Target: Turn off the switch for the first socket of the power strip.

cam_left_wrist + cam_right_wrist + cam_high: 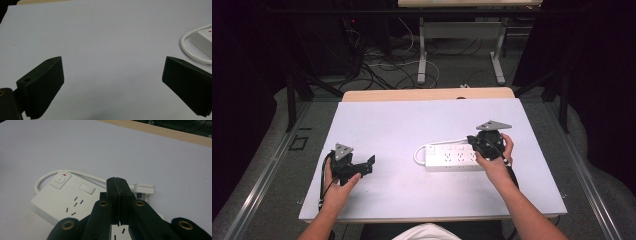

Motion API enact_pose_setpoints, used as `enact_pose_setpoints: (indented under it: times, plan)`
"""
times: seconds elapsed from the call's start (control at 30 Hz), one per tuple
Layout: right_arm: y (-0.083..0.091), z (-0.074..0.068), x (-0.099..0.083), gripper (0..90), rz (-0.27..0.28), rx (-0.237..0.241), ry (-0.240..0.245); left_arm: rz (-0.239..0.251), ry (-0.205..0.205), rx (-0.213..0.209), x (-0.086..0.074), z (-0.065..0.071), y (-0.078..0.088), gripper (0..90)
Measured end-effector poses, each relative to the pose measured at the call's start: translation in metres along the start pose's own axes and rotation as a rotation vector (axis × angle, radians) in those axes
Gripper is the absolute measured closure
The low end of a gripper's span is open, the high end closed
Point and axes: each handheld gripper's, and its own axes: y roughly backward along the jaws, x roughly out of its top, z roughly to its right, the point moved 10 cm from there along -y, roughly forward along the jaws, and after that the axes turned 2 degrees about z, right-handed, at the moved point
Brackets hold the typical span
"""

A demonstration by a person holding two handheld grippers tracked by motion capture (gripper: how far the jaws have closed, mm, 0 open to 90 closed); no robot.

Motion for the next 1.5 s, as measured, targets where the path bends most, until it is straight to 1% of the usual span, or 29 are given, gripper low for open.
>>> enact_pose_setpoints:
  times: [0.17,0.2,0.23,0.27,0.3,0.37,0.53,0.57,0.7,1.0,1.1,1.13,1.2,1.23,1.27,1.4,1.5]
  plan:
    - [-0.003,-0.002,0.0,90.0,-0.018,0.006,0.001,-0.004,0.003,-0.005,-0.001,0.001,0.0,3.8]
    - [-0.004,-0.002,0.0,90.0,-0.018,0.008,0.014,-0.003,0.001,-0.003,0.0,0.0,0.0,3.8]
    - [-0.005,-0.003,0.001,90.0,-0.021,0.007,0.01,-0.003,0.0,-0.004,0.0,0.0,0.0,3.8]
    - [-0.005,-0.003,0.001,90.0,-0.023,0.007,0.016,-0.004,0.004,-0.005,-0.001,0.001,0.0,3.8]
    - [-0.006,-0.004,0.001,90.0,-0.03,0.006,0.013,-0.003,-0.001,-0.003,0.0,0.0,0.0,3.8]
    - [-0.008,-0.006,0.002,90.0,-0.032,0.004,0.024,-0.003,0.001,-0.003,0.0,0.0,0.0,3.8]
    - [-0.01,-0.007,0.004,90.0,-0.045,0.004,0.033,-0.003,0.003,-0.003,0.0,0.0,0.0,3.8]
    - [-0.011,-0.007,0.005,90.0,-0.047,0.005,0.042,-0.003,0.003,-0.003,0.0,0.0,0.0,3.8]
    - [-0.013,-0.008,0.006,90.0,-0.055,0.004,0.041,-0.003,0.004,-0.004,0.0,0.0,0.0,3.8]
    - [-0.021,-0.011,0.01,90.0,-0.084,0.019,0.058,-0.005,0.009,-0.006,-0.001,0.001,-0.001,3.8]
    - [-0.024,-0.012,0.011,90.0,-0.103,0.03,0.056,-0.004,0.007,-0.006,-0.001,0.0,-0.001,3.8]
    - [-0.026,-0.012,0.012,90.0,-0.118,0.03,0.067,-0.004,0.008,-0.006,-0.001,0.001,-0.001,3.9]
    - [-0.027,-0.012,0.012,90.0,-0.124,0.036,0.073,-0.004,0.008,-0.007,-0.001,0.001,-0.001,3.9]
    - [-0.028,-0.012,0.011,90.0,-0.134,0.035,0.069,-0.004,0.008,-0.006,-0.001,0.001,-0.001,3.9]
    - [-0.029,-0.012,0.011,90.0,-0.141,0.037,0.075,-0.003,0.008,-0.006,-0.001,0.001,-0.001,3.9]
    - [-0.038,-0.012,0.007,90.0,-0.185,0.04,0.092,-0.004,0.005,-0.006,-0.001,0.0,-0.001,3.9]
    - [-0.042,-0.013,0.005,90.0,-0.2,0.046,0.093,-0.004,0.006,-0.005,-0.001,0.0,-0.001,3.9]
